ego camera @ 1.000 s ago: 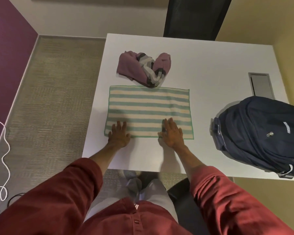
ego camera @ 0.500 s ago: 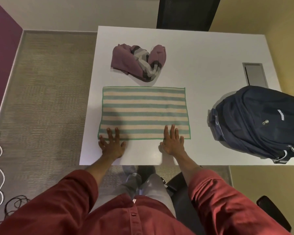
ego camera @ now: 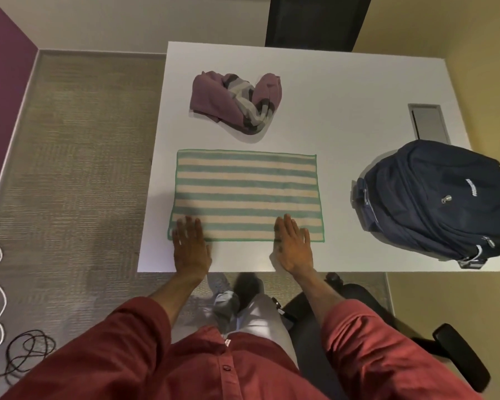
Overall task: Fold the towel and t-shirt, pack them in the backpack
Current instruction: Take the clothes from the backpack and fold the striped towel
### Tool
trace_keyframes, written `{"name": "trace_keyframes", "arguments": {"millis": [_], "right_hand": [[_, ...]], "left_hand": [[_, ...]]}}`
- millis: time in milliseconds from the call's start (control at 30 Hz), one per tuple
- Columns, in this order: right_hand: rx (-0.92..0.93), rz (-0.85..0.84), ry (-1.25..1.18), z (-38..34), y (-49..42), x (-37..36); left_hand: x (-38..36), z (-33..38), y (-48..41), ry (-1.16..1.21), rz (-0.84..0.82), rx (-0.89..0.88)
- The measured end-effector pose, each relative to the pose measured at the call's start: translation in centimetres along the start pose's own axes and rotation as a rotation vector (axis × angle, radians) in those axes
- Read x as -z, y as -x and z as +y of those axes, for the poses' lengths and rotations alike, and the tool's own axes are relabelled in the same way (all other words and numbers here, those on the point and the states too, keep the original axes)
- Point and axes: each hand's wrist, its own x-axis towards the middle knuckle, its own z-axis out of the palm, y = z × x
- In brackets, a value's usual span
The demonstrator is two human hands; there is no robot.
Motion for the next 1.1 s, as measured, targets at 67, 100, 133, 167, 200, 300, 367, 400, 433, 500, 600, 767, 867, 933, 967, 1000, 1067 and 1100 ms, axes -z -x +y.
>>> {"name": "trace_keyframes", "arguments": {"millis": [67, 100, 133, 167, 200, 300, 367, 400, 433, 500, 600, 767, 867, 933, 967, 1000, 1067, 1100], "right_hand": [[0.113, 0.012, -0.016, -0.6, -0.3, 0.2], [0.169, -0.001, -0.015, -1.1, -0.5, 0.2], [0.218, -0.015, -0.005, -1.6, -0.6, -0.1], [0.250, -0.028, 0.010, -2.0, -0.7, -0.3], [0.266, -0.029, 0.026, -2.3, -0.8, -0.7], [0.266, 0.064, 0.007, -3.0, -0.9, -1.3], [0.268, 0.133, -0.006, -3.4, -1.0, -1.1], [0.267, 0.149, -0.005, -3.5, -1.2, -1.0], [0.264, 0.160, -0.004, -3.7, -1.3, -0.7], [0.259, 0.179, 0.008, -3.8, -1.7, -0.6], [0.270, 0.175, 0.062, -3.8, -1.8, -1.3], [0.223, 0.172, 0.075, -4.0, -1.4, -2.3], [0.205, 0.181, 0.091, -4.4, -1.4, -2.0], [0.179, 0.189, 0.094, -4.7, -1.8, -1.7], [0.168, 0.191, 0.090, -4.7, -2.1, -1.6], [0.162, 0.189, 0.087, -4.8, -2.3, -1.5], [0.160, 0.177, 0.084, -4.9, -2.7, -1.4], [0.160, 0.177, 0.076, -5.0, -2.9, -1.3]], "left_hand": [[-0.1, -0.1, -0.4, -0.083, 0.056, -0.106], [0.0, -0.2, -0.7, -0.089, 0.050, -0.134], [0.1, -0.1, -0.8, -0.079, 0.034, -0.141], [0.2, 0.0, -0.9, -0.072, 0.012, -0.136], [0.4, 0.1, -1.0, -0.079, -0.008, -0.132], [1.2, 0.3, -1.1, -0.129, -0.033, -0.152], [1.5, 0.0, -1.4, -0.178, -0.032, -0.175], [1.7, -0.1, -1.6, -0.207, -0.029, -0.187], [1.9, -0.1, -1.8, -0.231, -0.021, -0.198], [2.2, 0.0, -2.2, -0.244, 0.002, -0.217], [2.6, 0.0, -2.6, -0.247, 0.037, -0.243], [2.5, -0.9, -3.1, -0.157, 0.168, -0.316], [3.0, -1.5, -2.7, -0.031, 0.229, -0.411], [3.2, -1.9, -2.8, 0.012, 0.219, -0.439], [3.1, -2.2, -3.0, 0.024, 0.204, -0.447], [2.9, -2.5, -3.2, 0.024, 0.183, -0.460], [2.4, -3.1, -3.6, 0.008, 0.168, -0.500], [2.2, -3.2, -3.6, 0.014, 0.175, -0.515]]}}
